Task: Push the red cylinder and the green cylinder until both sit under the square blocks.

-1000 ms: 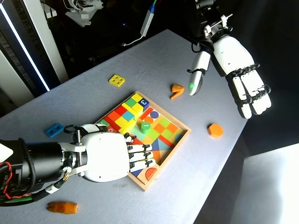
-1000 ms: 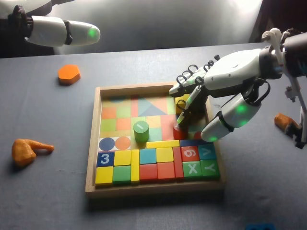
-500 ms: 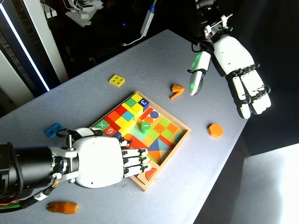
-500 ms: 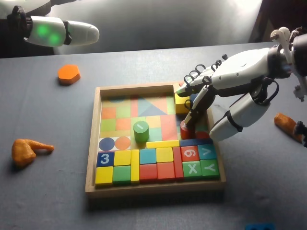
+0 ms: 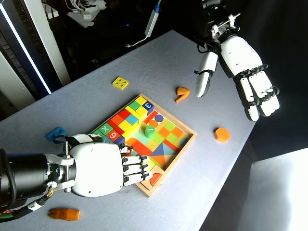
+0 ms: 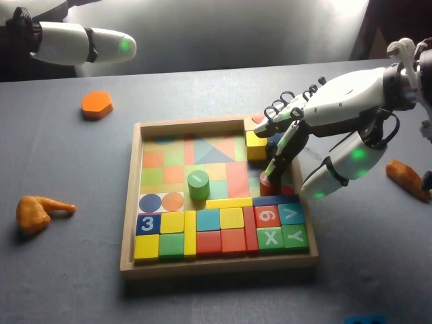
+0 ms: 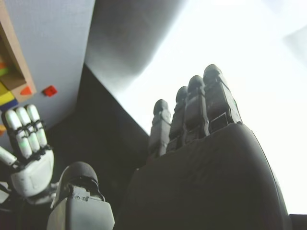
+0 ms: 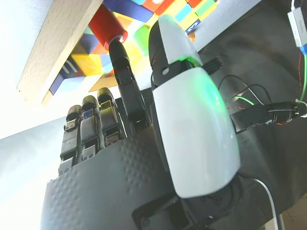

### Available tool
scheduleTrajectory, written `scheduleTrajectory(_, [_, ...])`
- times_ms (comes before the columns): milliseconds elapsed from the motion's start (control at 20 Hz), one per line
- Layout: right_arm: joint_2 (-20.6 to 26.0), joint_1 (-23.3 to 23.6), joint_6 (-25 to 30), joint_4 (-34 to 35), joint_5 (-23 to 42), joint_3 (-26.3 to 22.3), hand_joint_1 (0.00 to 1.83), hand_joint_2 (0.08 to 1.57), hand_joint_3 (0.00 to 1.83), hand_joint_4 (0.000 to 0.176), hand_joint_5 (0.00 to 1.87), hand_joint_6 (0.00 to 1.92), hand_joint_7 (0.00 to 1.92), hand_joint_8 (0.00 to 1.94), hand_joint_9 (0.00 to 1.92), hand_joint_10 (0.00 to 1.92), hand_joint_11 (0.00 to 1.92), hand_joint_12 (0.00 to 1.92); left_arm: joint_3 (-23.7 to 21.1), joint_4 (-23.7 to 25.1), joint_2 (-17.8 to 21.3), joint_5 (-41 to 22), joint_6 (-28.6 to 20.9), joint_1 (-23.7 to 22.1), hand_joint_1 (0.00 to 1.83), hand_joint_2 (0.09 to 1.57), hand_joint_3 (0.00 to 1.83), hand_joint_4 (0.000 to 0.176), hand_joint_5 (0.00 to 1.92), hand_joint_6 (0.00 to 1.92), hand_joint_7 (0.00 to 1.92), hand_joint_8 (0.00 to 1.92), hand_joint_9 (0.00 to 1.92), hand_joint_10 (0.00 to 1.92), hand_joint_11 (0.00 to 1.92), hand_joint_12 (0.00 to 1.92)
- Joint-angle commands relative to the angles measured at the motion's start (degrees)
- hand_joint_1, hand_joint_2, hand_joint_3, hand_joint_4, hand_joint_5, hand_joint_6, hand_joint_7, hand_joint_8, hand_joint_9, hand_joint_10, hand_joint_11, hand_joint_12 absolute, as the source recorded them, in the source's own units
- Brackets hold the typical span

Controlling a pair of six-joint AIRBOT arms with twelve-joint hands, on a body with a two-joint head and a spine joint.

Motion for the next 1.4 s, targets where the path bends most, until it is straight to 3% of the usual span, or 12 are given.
scheduleTrajectory(0, [0.5,0.3,0.4,1.7,-0.2,-0.3,0.42,1.13,0.0,0.173,0.63,0.0,0.0,0.0,0.0,0.0,0.0,0.0,0.0,-0.9,0.4,-6.4,-0.2,-0.5,0.0,1.07,0.02,0.098,0.07,0.0,0.0,0.0,0.0,0.0,0.0,0.0])
scheduleTrajectory(200, [1.2,0.2,0.8,1.2,-0.2,-0.8,0.41,1.14,0.0,0.165,0.65,0.01,0.0,0.0,0.0,0.0,0.0,0.0,0.0,-1.0,0.4,-6.4,-0.2,-0.4,0.0,1.03,0.0,0.103,0.08,0.0,0.0,0.0,0.0,0.0,0.0,0.0])
scheduleTrajectory(300, [1.7,0.1,1.0,1.0,-0.2,-1.1,0.38,1.14,0.0,0.162,0.65,0.0,0.0,0.0,0.0,0.0,0.0,0.0,0.1,-1.1,0.4,-6.4,-0.2,-0.4,0.0,1.05,0.01,0.095,0.07,0.0,0.0,0.0,0.0,0.0,0.0,0.0])
scheduleTrajectory(400, [2.2,0.1,1.3,0.7,-0.3,-1.3,0.38,1.14,0.0,0.153,0.65,0.0,0.0,0.0,0.0,0.0,0.0,0.0,0.1,-1.1,0.4,-6.4,-0.2,-0.3,0.0,1.08,0.02,0.068,0.06,0.0,0.0,0.0,0.0,0.0,0.0,0.0])
scheduleTrajectory(500, [2.8,0.1,1.7,0.3,-0.3,-1.6,0.35,1.14,0.0,0.161,0.64,0.0,0.0,0.0,0.0,0.0,0.0,0.0,0.1,-1.3,0.5,-6.4,-0.2,-0.2,0.0,1.05,0.01,0.085,0.07,0.0,0.0,0.0,0.0,0.0,0.0,0.0])
scheduleTrajectory(650, [3.9,0.1,2.4,-0.4,-0.5,-2.4,0.32,1.15,0.0,0.154,0.65,0.0,0.0,0.0,0.0,0.0,0.0,0.0,0.1,-1.4,0.5,-6.4,-0.2,-0.1,0.0,1.06,0.01,0.071,0.07,0.0,0.01,0.0,0.0,0.0,0.01,0.0])
scheduleTrajectory(700, [4.1,0.0,2.6,-0.5,-0.5,-2.5,0.32,1.14,0.0,0.154,0.65,0.0,0.0,0.0,0.0,0.0,0.0,0.0,0.1,-1.5,0.5,-6.4,-0.2,0.0,0.0,1.06,0.01,0.049,0.05,0.0,0.0,0.0,0.0,0.0,0.0,0.0])
scheduleTrajectory(800, [4.5,-0.3,2.8,-0.5,-0.3,-2.8,0.31,1.14,0.0,0.162,0.65,0.01,0.0,0.0,0.0,0.0,0.0,0.0,0.1,-1.5,0.5,-6.4,-0.2,0.1,0.0,1.04,0.0,0.072,0.06,0.0,0.0,0.0,0.0,0.0,0.01,0.0])
scheduleTrajectory(900, [4.6,-0.4,2.8,-0.5,-0.2,-3.0,0.31,1.15,0.0,0.16,0.66,0.01,0.0,0.0,0.0,0.0,0.0,0.0,0.1,-1.6,0.6,-6.4,-0.2,0.2,0.0,1.06,0.01,0.072,0.06,0.0,0.0,0.0,0.0,0.0,0.02,0.01])
scheduleTrajectory(1000, [4.6,-0.5,2.8,-0.5,-0.2,-3.0,0.33,1.15,0.0,0.145,0.66,0.01,0.0,0.0,0.0,0.0,0.0,0.0,0.1,-1.6,0.6,-6.4,-0.2,0.2,0.0,1.05,0.0,0.092,0.06,0.0,0.0,0.0,0.0,0.0,0.02,0.01])
scheduleTrajectory(1200, [4.6,-0.4,2.9,-0.5,0.0,-3.0,0.35,1.15,0.0,0.146,0.67,0.0,0.0,0.0,0.0,0.0,0.0,0.0,0.1,-1.6,0.6,-6.4,-0.2,0.2,0.0,1.05,0.0,0.081,0.05,0.0,0.0,0.0,0.0,0.0,0.01,0.01])
scheduleTrajectory(1350, [4.6,-0.4,3.2,-0.5,0.4,-3.2,0.36,1.15,0.0,0.154,0.67,0.0,0.0,0.0,0.0,0.0,0.0,0.0,0.1,-1.6,0.6,-6.4,-0.2,0.3,0.0,1.03,0.0,0.091,0.05,0.0,0.0,0.0,0.0,0.0,0.02,0.01])
